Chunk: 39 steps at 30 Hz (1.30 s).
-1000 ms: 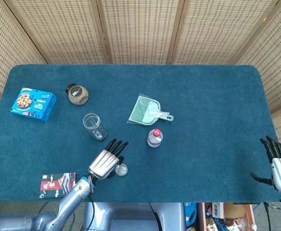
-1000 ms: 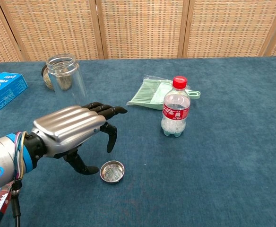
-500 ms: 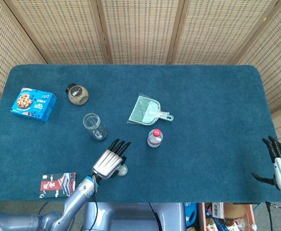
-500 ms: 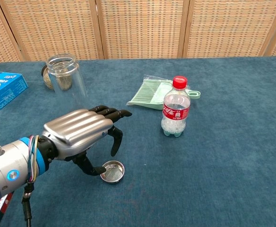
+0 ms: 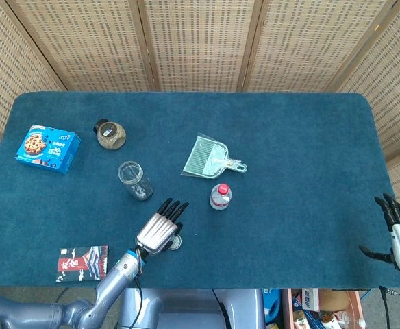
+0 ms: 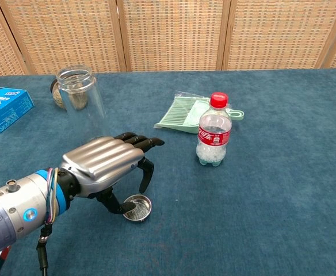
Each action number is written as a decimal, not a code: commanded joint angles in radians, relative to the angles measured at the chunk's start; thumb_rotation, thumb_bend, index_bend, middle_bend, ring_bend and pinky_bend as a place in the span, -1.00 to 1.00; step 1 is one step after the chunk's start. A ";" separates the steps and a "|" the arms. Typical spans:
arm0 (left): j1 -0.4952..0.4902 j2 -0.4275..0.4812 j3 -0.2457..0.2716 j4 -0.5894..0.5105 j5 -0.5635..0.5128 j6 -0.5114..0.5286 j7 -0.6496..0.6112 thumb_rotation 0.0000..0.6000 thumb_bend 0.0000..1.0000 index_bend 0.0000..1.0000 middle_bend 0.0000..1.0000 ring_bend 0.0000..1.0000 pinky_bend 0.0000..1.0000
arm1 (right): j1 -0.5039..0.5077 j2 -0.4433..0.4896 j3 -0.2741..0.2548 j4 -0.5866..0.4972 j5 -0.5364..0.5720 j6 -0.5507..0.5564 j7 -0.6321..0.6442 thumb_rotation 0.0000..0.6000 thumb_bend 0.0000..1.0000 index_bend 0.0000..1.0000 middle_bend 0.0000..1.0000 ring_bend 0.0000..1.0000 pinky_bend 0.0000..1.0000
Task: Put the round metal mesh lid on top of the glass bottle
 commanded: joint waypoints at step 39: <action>-0.021 -0.019 0.027 0.038 -0.060 0.014 0.016 1.00 -0.20 0.32 -1.00 -1.00 -1.00 | 0.000 0.003 0.002 0.005 0.002 -0.009 0.022 1.00 -0.90 -0.83 -1.00 -1.00 -1.00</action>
